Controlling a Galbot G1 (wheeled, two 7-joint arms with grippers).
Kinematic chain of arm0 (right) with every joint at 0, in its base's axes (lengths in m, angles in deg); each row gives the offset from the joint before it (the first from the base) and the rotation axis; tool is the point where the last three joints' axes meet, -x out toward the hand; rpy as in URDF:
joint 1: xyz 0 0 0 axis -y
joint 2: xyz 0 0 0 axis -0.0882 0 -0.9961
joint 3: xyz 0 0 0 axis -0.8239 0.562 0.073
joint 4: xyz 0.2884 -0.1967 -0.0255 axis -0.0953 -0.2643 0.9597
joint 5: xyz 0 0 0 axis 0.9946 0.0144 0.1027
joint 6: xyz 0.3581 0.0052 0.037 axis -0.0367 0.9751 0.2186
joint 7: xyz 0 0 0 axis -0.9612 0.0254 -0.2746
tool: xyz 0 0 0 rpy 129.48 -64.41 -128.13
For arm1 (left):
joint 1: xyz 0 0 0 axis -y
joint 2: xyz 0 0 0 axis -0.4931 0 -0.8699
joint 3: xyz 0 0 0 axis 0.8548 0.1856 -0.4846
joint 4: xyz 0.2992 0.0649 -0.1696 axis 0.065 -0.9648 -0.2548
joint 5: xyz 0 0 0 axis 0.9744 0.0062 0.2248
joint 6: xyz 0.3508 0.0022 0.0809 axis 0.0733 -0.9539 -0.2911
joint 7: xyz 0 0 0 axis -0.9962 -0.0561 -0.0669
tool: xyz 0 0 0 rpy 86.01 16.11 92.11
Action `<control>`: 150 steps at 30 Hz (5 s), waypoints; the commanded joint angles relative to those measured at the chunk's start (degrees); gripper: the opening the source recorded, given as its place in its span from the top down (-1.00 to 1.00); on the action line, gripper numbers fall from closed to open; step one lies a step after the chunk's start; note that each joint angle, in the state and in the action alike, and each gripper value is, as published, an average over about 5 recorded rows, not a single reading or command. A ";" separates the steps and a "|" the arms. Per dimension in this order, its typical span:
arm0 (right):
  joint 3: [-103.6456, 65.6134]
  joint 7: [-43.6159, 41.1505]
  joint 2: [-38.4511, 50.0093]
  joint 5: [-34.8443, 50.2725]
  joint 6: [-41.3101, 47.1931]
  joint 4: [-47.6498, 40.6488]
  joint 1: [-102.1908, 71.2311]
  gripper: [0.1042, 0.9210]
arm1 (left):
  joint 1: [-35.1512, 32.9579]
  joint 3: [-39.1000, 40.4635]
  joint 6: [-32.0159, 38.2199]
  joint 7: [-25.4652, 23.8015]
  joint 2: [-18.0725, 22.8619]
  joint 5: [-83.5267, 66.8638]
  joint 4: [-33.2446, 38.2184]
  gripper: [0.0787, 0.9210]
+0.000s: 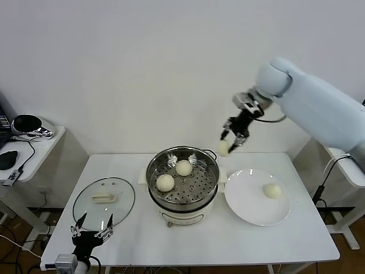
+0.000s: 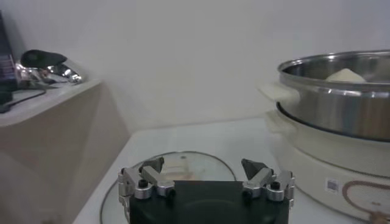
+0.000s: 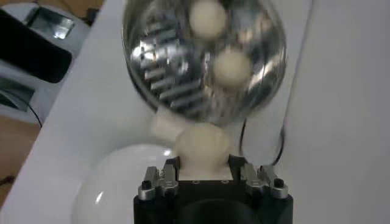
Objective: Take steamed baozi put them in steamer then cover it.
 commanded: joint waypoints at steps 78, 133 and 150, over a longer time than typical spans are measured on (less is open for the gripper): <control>1.01 4.94 -2.40 -10.53 -2.49 11.59 -3.83 -0.76 | -1.03 0.54 -0.19 -0.18 -0.07 -0.37 1.22 -0.77; -30.36 12.72 18.42 -27.54 14.67 0.11 -40.46 -0.76 | 1.15 0.81 -6.89 -3.40 1.22 -3.83 4.34 -0.77; -31.90 15.70 10.92 -38.82 6.49 -12.72 -41.17 -0.76 | 1.39 0.80 -6.64 -3.43 1.24 -3.60 1.22 -0.77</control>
